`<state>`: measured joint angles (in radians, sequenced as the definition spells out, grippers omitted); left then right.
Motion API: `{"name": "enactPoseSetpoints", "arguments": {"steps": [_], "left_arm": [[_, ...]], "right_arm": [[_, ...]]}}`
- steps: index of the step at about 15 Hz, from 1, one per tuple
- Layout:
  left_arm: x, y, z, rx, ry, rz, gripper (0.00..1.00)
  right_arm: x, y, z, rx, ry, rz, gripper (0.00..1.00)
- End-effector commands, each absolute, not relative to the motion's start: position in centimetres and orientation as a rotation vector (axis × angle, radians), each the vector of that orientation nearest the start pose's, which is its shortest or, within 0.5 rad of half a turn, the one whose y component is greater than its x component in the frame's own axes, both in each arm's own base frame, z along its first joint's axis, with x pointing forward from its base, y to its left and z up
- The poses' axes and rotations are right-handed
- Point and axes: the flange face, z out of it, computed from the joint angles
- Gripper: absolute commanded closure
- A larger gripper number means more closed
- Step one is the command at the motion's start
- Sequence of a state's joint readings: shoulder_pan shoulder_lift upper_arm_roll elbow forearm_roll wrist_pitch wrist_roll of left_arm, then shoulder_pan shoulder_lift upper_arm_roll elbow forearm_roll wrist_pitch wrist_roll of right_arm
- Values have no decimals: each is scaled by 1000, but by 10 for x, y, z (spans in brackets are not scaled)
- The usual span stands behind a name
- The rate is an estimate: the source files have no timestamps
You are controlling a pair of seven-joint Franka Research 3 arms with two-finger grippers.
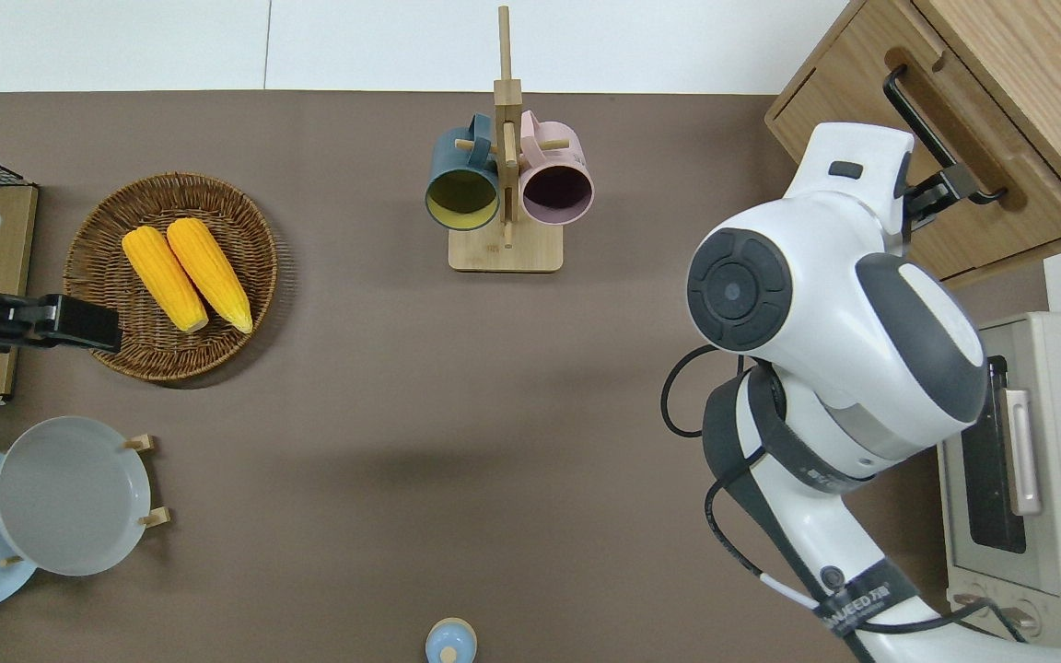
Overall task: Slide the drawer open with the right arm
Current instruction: 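Reach the right gripper to the black drawer handle and grasp it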
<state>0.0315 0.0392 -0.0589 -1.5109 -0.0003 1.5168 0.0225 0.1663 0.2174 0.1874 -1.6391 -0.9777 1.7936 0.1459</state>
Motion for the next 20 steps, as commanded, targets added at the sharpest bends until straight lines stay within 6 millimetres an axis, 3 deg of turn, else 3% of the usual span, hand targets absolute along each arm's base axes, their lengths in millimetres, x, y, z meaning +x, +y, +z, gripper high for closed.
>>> {"name": "enactPoseSetpoints", "arguments": {"steps": [1, 7, 10, 14, 16, 20], "left_arm": [[563, -13, 630, -3126, 94, 60, 7], [563, -13, 629, -3126, 94, 62, 7], [563, -13, 629, -3126, 94, 62, 7], [563, -13, 629, -3126, 94, 62, 7], [563, -13, 629, -3126, 94, 62, 7], [563, -13, 629, -3126, 94, 62, 7]], "right_arm": [[622, 152, 502, 2044, 577, 166, 13], [618, 190, 462, 1785, 557, 146, 15], [619, 184, 443, 1733, 532, 182, 15], [636, 161, 416, 1674, 460, 228, 17], [639, 159, 403, 1662, 428, 258, 17], [654, 140, 397, 1617, 452, 290, 19]]}}
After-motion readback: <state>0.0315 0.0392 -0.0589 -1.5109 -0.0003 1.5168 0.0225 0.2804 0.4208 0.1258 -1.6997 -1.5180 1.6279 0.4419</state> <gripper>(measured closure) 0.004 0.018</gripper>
